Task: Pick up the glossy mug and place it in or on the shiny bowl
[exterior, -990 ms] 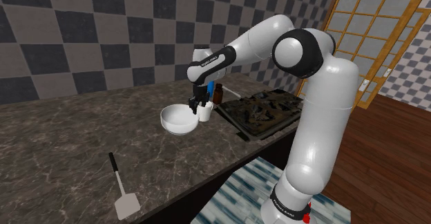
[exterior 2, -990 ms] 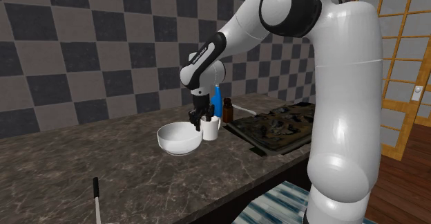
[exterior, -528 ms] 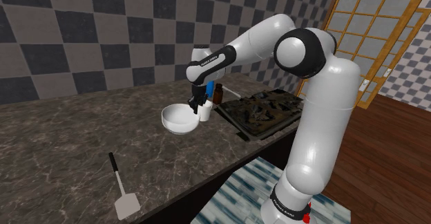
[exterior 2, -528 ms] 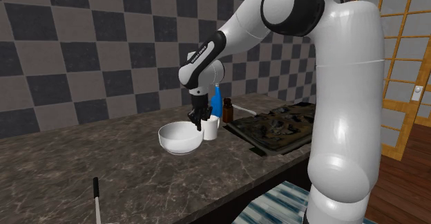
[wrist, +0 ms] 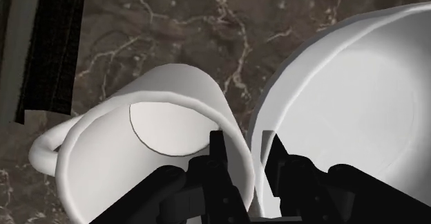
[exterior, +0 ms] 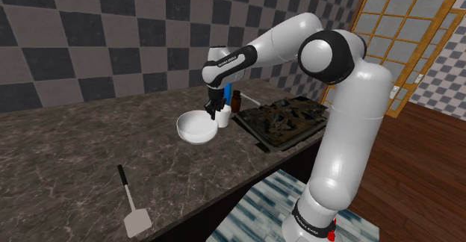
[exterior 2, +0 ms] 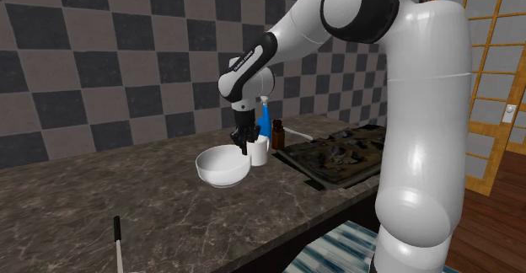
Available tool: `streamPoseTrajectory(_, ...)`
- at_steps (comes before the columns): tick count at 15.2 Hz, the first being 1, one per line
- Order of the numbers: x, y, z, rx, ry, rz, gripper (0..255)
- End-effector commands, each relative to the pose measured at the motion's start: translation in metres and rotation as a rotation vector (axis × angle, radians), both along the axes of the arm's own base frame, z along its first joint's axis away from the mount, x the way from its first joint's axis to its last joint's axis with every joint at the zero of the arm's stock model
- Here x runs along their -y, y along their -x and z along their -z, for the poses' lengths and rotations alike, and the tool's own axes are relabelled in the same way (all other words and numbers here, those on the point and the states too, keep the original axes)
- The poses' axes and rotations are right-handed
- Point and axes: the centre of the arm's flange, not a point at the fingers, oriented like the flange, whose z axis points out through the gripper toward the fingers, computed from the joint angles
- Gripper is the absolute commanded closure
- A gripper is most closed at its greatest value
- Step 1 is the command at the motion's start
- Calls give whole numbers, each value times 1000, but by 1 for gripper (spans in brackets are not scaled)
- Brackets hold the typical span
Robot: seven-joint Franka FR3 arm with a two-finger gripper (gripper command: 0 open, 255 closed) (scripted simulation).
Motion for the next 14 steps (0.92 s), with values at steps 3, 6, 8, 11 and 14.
streamPoseTrajectory(3,4,0,-27,11,3,6,255)
streamPoseTrajectory(6,4,0,-43,11,3,6,255)
streamPoseTrajectory(8,4,0,-53,11,3,6,255)
streamPoseTrajectory(11,4,0,-69,11,3,6,255)
streamPoseTrajectory(14,4,0,-85,11,3,6,255)
